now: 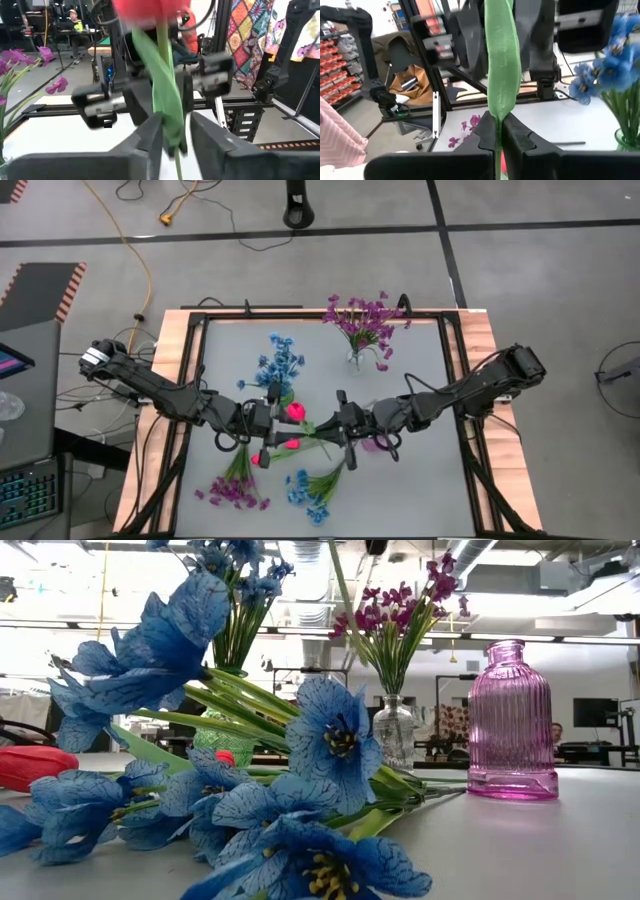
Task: Sort flowers into vase by color
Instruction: Put the top left pink tulip into the purple flower vase
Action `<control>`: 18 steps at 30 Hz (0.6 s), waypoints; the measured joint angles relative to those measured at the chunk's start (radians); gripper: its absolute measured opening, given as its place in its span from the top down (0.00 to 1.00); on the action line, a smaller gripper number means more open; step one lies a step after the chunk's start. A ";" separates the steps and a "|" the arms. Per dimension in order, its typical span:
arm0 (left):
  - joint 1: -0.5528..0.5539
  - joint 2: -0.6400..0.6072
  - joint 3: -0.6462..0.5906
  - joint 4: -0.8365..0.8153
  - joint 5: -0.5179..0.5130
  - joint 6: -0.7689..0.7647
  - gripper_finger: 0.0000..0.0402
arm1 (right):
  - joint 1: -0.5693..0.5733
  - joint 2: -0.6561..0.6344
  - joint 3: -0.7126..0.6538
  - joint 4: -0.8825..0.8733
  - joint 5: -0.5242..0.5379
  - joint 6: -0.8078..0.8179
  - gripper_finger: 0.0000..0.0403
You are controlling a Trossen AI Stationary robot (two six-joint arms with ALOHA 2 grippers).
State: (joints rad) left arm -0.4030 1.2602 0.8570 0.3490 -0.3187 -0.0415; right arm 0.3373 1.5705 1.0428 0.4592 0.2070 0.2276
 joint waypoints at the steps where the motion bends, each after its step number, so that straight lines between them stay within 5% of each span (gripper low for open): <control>1: 0.000 0.000 0.000 -0.002 0.000 0.003 0.74 | 0.004 -0.010 0.000 -0.008 0.003 0.000 0.90; 7: 0.000 0.000 0.000 -0.003 0.000 0.007 0.62 | 0.035 -0.088 0.000 -0.132 0.070 -0.011 0.90; 18: 0.000 0.000 0.000 -0.027 0.000 -0.005 0.60 | 0.169 -0.275 0.000 -0.329 0.403 -0.132 0.90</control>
State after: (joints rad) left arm -0.4030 1.2602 0.8570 0.3223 -0.3187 -0.0461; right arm 0.5062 1.2958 1.0431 0.1301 0.6104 0.0959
